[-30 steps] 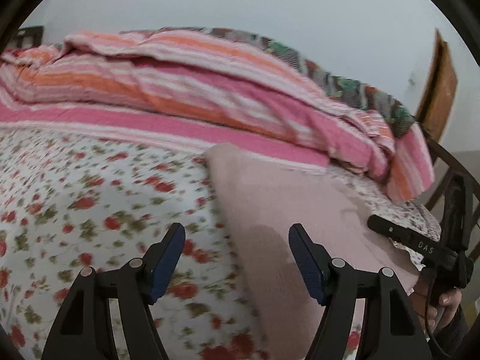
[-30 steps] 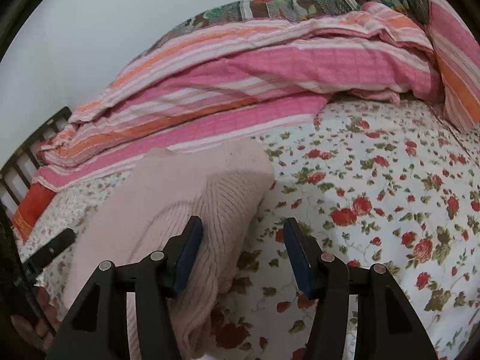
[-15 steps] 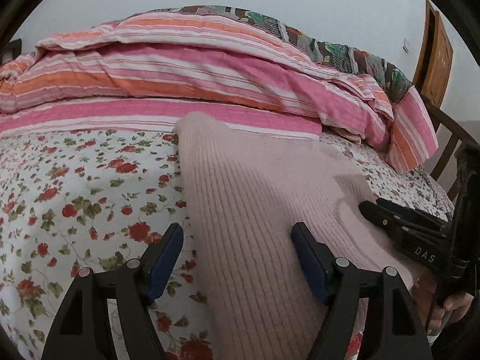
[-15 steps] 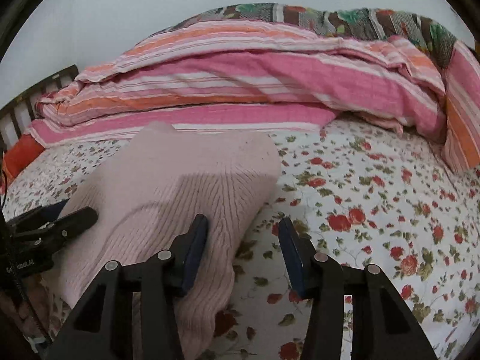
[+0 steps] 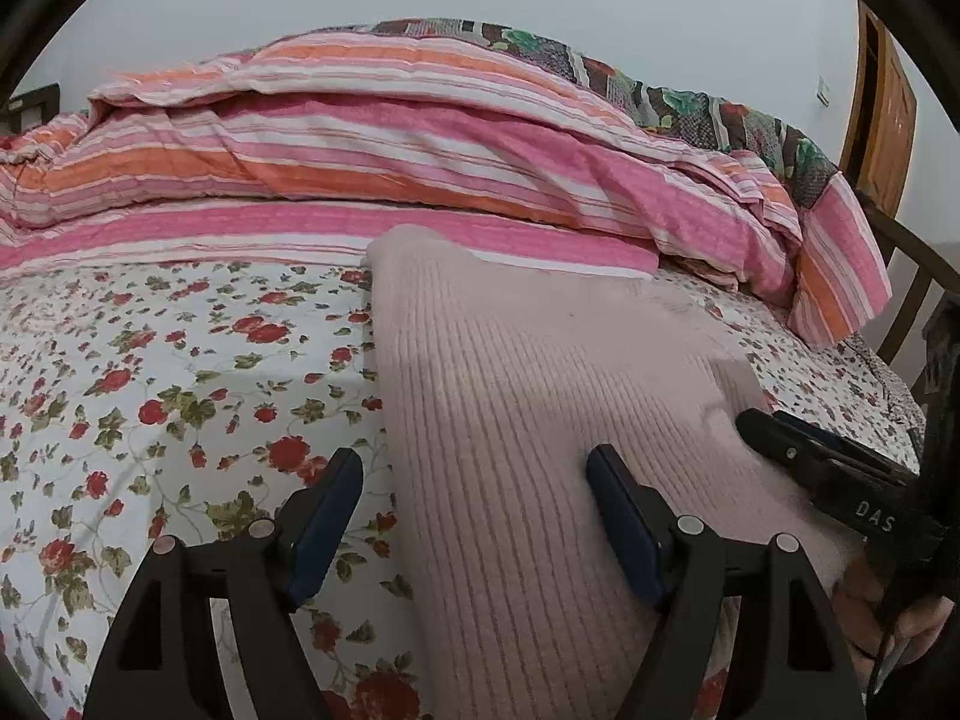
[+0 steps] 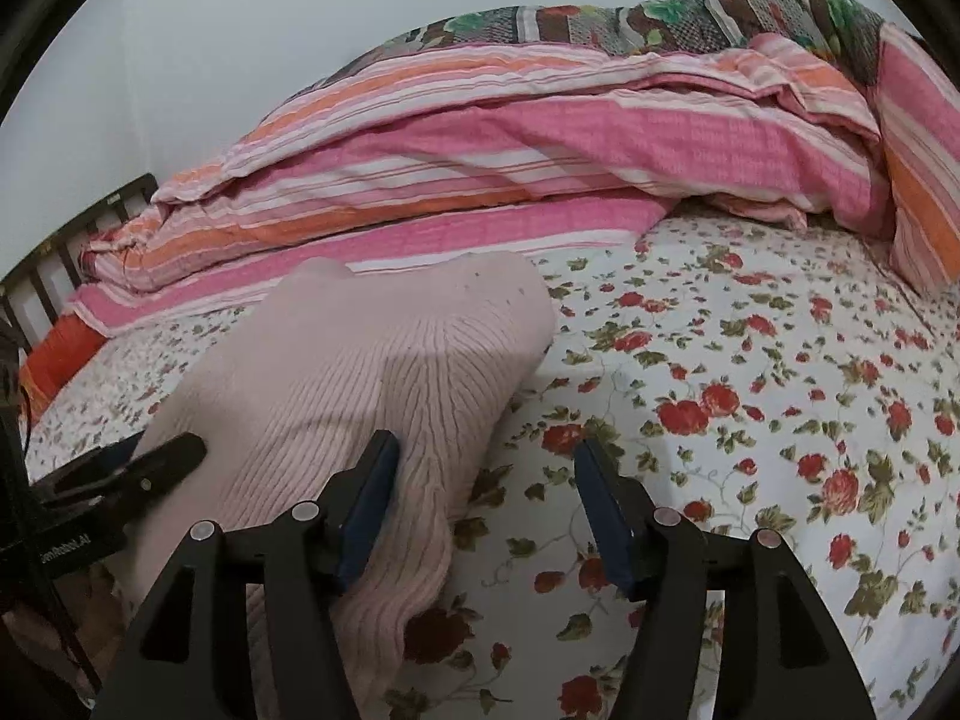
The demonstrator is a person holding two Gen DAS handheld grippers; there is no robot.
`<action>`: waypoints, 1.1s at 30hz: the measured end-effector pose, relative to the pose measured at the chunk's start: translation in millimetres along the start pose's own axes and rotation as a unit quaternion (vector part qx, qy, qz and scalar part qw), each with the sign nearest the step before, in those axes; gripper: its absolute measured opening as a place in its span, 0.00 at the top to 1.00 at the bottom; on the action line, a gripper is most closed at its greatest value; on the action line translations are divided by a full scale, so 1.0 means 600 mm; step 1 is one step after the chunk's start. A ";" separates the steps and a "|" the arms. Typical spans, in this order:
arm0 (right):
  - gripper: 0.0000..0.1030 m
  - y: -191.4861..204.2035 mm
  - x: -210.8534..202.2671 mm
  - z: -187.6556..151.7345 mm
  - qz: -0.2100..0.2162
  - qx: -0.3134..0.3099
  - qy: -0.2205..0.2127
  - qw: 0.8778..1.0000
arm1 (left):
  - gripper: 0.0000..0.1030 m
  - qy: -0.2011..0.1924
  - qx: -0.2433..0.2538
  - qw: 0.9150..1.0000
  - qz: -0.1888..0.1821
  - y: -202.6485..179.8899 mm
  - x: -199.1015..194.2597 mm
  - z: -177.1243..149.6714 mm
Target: Fold small clothes
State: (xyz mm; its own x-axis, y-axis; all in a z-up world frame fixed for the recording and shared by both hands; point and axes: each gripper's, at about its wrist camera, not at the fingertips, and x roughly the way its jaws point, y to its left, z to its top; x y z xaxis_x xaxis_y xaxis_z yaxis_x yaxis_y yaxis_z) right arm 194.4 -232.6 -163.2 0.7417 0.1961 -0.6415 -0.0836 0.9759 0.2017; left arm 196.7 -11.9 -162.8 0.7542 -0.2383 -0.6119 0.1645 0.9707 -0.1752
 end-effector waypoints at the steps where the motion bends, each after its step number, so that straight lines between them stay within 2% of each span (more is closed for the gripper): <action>1: 0.40 0.001 -0.001 -0.001 -0.002 -0.002 -0.002 1.000 | 0.25 -0.003 0.002 1.000 0.002 -0.001 -0.001 -0.001; 9: 0.36 0.002 -0.006 -0.004 -0.010 -0.008 -0.007 1.000 | 0.25 -0.002 -0.012 1.000 -0.010 0.008 -0.001 -0.003; 33: 0.31 -0.004 -0.005 -0.004 -0.012 -0.002 -0.008 1.000 | 0.22 -0.006 -0.008 1.000 0.001 0.004 -0.003 -0.005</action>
State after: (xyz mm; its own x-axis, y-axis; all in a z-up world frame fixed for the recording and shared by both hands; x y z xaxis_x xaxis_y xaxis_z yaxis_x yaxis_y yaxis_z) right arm 190.7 -235.0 -163.6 0.7535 0.1703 -0.6350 -0.0674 0.9808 0.1830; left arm 193.9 -9.4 -164.7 0.7625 -0.2360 -0.6024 0.1527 0.9704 -0.1870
